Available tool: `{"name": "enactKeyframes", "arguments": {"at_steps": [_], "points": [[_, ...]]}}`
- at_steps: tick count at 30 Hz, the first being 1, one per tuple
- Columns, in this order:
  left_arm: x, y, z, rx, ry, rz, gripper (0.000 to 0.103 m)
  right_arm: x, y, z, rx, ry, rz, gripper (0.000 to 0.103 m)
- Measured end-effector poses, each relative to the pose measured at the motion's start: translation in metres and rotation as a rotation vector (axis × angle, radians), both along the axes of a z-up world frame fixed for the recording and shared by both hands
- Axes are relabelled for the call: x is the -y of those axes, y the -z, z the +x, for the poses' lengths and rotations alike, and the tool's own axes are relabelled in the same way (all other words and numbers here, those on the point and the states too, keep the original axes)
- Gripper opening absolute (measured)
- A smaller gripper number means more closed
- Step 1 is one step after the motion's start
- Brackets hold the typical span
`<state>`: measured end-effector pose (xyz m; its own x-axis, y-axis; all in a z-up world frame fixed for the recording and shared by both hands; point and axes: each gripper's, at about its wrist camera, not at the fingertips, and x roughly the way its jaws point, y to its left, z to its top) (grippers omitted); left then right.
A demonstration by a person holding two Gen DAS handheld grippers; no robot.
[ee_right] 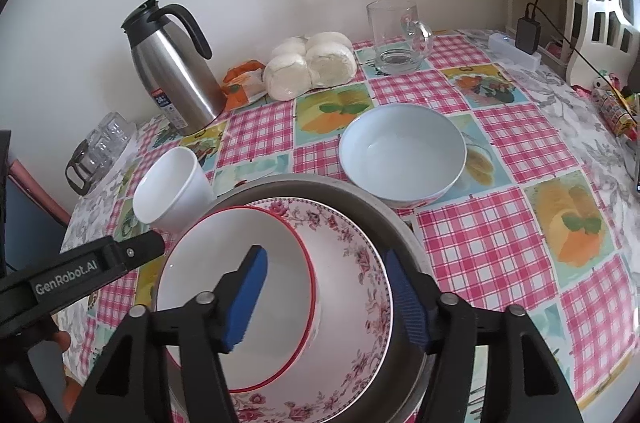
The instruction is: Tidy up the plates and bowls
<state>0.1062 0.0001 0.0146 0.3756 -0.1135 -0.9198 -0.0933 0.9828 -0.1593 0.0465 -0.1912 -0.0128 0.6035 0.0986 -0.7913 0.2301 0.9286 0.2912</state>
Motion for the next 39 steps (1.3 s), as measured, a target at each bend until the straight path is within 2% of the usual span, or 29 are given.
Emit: {"name": "enactKeyframes", "arguments": {"at_steps": [4, 11, 13, 15, 17, 18, 22, 39], "points": [[-0.005, 0.001, 0.0, 0.001, -0.027, 0.031, 0.079, 0.001, 0.0, 0.0, 0.003, 0.007, -0.013, 0.077], [-0.008, 0.002, -0.001, 0.025, -0.042, 0.077, 0.086, 0.002, 0.001, 0.001, 0.005, 0.011, -0.027, 0.087], [-0.007, 0.002, 0.0, 0.025, -0.038, 0.09, 0.091, 0.002, 0.001, 0.0, 0.005, 0.011, -0.028, 0.091], [-0.007, 0.002, 0.0, 0.032, -0.04, 0.097, 0.092, 0.002, 0.001, 0.0, 0.007, 0.013, -0.028, 0.1], [-0.007, 0.002, -0.001, 0.036, -0.045, 0.106, 0.093, 0.003, 0.0, 0.0, 0.012, 0.015, -0.033, 0.1], [-0.008, 0.002, -0.001, 0.033, -0.048, 0.114, 0.098, 0.003, 0.0, 0.0, 0.013, 0.016, -0.033, 0.103], [-0.013, 0.005, 0.0, 0.022, -0.073, 0.147, 0.101, 0.005, 0.0, -0.001, 0.017, 0.023, -0.033, 0.103], [-0.015, 0.003, 0.0, 0.022, -0.06, 0.143, 0.101, 0.0, -0.004, -0.001, 0.032, 0.015, -0.051, 0.103]]}}
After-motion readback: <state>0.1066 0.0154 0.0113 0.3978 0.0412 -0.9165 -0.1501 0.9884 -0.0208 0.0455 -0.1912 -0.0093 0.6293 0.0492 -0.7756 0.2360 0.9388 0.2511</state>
